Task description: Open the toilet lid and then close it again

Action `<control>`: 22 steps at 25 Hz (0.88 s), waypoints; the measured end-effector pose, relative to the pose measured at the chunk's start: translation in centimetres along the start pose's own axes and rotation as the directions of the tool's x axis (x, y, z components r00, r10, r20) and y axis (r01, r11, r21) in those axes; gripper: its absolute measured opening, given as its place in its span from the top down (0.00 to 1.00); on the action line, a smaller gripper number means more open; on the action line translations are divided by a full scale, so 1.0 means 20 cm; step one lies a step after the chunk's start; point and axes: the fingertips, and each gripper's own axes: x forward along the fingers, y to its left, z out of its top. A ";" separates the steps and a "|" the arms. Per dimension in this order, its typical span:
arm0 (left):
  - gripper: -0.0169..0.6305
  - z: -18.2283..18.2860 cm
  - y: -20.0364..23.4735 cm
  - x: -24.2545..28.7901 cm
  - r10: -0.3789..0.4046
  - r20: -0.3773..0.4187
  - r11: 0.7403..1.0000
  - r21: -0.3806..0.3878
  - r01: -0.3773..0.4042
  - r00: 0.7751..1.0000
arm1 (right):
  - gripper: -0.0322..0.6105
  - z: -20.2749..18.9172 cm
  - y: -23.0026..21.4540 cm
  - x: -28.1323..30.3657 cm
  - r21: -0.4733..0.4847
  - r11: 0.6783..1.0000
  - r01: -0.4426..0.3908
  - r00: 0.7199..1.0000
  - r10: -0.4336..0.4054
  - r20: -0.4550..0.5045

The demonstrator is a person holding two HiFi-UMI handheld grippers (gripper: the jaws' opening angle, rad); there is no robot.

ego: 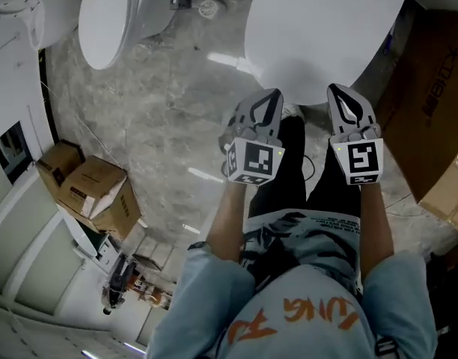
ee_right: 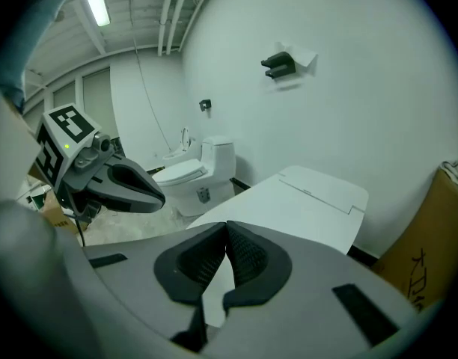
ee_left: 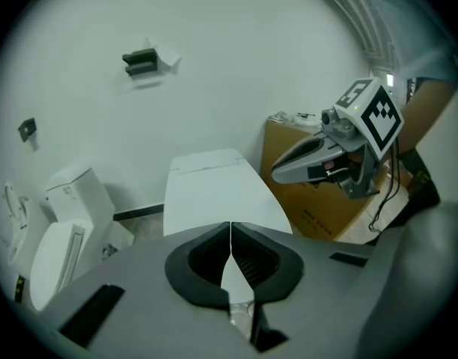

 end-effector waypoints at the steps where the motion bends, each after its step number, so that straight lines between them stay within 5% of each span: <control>1: 0.94 -0.05 -0.02 0.05 -0.025 -0.015 0.999 0.030 0.026 1.000 | 0.93 -0.06 0.00 0.02 0.002 1.000 0.004 1.000 -0.004 -0.013; 9: 0.92 -0.41 -0.10 0.31 -0.149 -0.135 0.962 0.211 0.176 0.979 | 0.82 -0.51 0.16 0.19 -0.060 0.997 -0.046 0.987 0.037 -0.155; 11: 0.77 -0.50 -0.10 0.36 -0.158 -0.170 0.943 0.267 0.200 0.973 | 0.73 -0.61 0.22 0.24 -0.118 0.989 -0.087 0.977 0.062 -0.202; 17: 0.48 -0.72 -0.17 0.45 -0.167 -0.279 0.829 0.480 0.288 0.946 | 0.46 -0.83 0.32 0.33 -0.317 0.935 -0.158 0.942 0.047 -0.331; 22: 0.42 -0.81 -0.15 0.50 -0.114 -0.318 0.764 0.578 0.287 0.941 | 0.33 -0.93 0.36 0.39 -0.514 0.840 -0.173 0.929 -0.034 -0.368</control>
